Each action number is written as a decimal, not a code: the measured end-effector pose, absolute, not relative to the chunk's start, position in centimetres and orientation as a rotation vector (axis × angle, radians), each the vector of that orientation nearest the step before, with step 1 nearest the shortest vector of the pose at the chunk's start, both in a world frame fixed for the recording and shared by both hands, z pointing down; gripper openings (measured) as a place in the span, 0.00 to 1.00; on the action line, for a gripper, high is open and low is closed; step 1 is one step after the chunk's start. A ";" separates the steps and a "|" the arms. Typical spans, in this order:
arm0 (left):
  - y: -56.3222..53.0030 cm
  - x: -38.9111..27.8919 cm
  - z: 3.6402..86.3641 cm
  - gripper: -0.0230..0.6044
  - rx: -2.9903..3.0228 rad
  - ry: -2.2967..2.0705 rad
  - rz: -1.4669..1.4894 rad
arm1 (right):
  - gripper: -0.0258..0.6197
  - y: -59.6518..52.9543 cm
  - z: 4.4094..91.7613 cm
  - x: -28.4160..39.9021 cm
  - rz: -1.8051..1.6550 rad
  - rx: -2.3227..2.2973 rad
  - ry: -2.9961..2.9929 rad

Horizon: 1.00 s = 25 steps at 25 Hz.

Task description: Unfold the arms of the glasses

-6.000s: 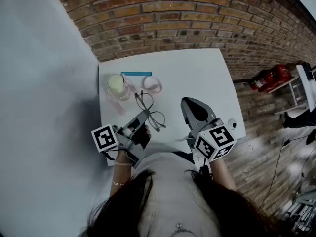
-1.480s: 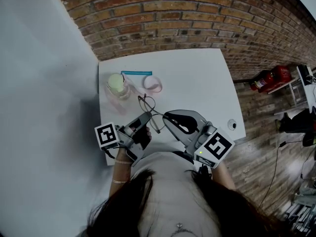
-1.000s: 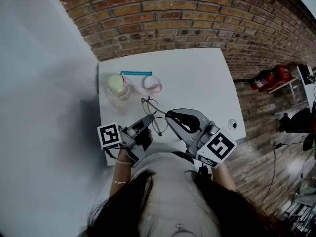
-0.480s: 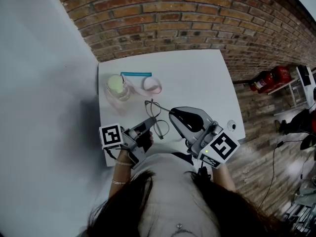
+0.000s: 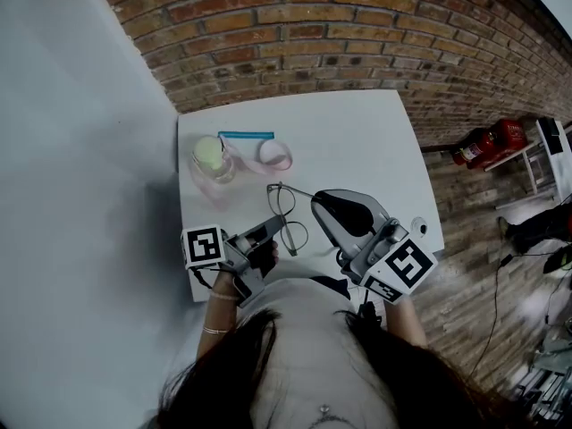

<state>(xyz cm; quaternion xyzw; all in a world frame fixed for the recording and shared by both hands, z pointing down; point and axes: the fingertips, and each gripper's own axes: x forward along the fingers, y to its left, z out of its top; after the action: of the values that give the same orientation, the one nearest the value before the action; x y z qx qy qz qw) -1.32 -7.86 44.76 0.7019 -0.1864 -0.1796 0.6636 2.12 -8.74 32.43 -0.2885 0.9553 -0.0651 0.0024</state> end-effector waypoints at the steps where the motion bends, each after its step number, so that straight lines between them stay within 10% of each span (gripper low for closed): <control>1: -7.8 -1.3 44.8 0.07 1.588 -0.418 -0.402 | 0.09 -8.8 32.4 2.2 -0.204 -0.909 2.994; 25: -6.8 0.3 45.2 0.07 1.629 -0.364 -0.308 | 0.09 -10.1 32.0 3.9 -0.220 -0.989 2.940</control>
<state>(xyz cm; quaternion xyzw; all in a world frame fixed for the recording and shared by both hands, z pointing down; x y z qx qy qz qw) 0.26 -6.78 45.20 0.7200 -0.1611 -0.1361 0.6611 3.93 -10.14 31.98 -0.3180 0.9453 -0.0708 0.0158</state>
